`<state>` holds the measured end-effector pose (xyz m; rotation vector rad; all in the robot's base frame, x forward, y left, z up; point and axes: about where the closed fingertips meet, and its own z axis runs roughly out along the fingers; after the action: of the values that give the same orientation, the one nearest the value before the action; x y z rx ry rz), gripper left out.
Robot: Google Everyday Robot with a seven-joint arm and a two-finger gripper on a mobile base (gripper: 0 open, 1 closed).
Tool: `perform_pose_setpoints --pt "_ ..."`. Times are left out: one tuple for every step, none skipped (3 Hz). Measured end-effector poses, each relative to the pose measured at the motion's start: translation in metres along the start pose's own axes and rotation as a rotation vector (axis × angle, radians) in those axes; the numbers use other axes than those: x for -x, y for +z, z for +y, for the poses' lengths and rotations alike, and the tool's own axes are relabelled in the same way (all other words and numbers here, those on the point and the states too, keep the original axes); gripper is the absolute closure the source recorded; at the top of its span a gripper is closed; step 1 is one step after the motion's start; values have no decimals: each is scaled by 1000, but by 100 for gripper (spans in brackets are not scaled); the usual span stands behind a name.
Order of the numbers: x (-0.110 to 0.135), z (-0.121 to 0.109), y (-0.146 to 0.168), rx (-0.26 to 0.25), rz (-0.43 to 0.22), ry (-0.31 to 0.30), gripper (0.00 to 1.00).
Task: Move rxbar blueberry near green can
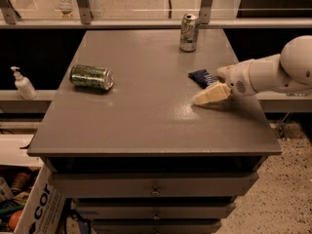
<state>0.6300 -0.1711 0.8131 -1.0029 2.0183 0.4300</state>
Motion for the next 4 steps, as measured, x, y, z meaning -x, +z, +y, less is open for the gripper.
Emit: perform_pose_setpoints --pt "-2 -1 0 -2 -25 12 39" --pt "0 -3 -1 1 -52 27 62" --pt "16 -4 -9 21 -116 35 87" --pt "46 -1 -19 58 -191 23 100"
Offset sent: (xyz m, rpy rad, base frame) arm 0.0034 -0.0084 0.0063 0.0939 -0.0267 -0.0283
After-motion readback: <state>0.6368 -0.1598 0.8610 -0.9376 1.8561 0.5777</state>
